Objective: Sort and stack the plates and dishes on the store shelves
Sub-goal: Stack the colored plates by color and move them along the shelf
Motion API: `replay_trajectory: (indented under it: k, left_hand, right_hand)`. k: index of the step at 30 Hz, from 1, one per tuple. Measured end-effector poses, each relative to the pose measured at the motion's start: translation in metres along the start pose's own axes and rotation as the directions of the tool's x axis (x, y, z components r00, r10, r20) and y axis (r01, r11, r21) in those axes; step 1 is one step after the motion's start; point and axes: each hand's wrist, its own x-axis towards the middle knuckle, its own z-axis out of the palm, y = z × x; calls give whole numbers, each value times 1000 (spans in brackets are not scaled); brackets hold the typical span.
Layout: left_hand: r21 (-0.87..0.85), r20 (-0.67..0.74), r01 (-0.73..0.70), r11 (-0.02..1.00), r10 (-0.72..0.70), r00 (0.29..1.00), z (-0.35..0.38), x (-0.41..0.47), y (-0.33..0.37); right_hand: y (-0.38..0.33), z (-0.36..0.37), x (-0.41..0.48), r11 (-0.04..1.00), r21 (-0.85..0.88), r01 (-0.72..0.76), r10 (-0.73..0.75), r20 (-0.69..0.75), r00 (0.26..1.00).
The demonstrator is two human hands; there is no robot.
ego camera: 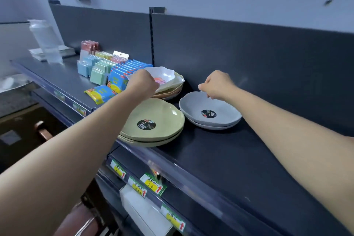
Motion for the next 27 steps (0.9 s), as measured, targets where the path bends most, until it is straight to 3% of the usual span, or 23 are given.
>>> replay_trajectory:
  k: [10, 16, 22, 27]
  left_hand:
    - [-90, -76, 35, 995, -42, 996, -36, 37, -60]
    - [-76, -9, 2, 997, -3, 1000, -53, 76, -88]
    - [-56, 101, -37, 998, 43, 994, -50, 115, -109]
    - [-15, 144, -48, 999, 50, 988, -39, 134, -123]
  right_hand:
    - [-69, 50, 38, 988, 157, -8, -2, 67, 998]
    - [-95, 69, 69, 976, 145, -160, 163, -8, 987]
    - [-104, 93, 89, 951, 37, -307, 309, -91, 947]
    - [-106, 100, 97, 918, 44, -394, 395, -177, 901]
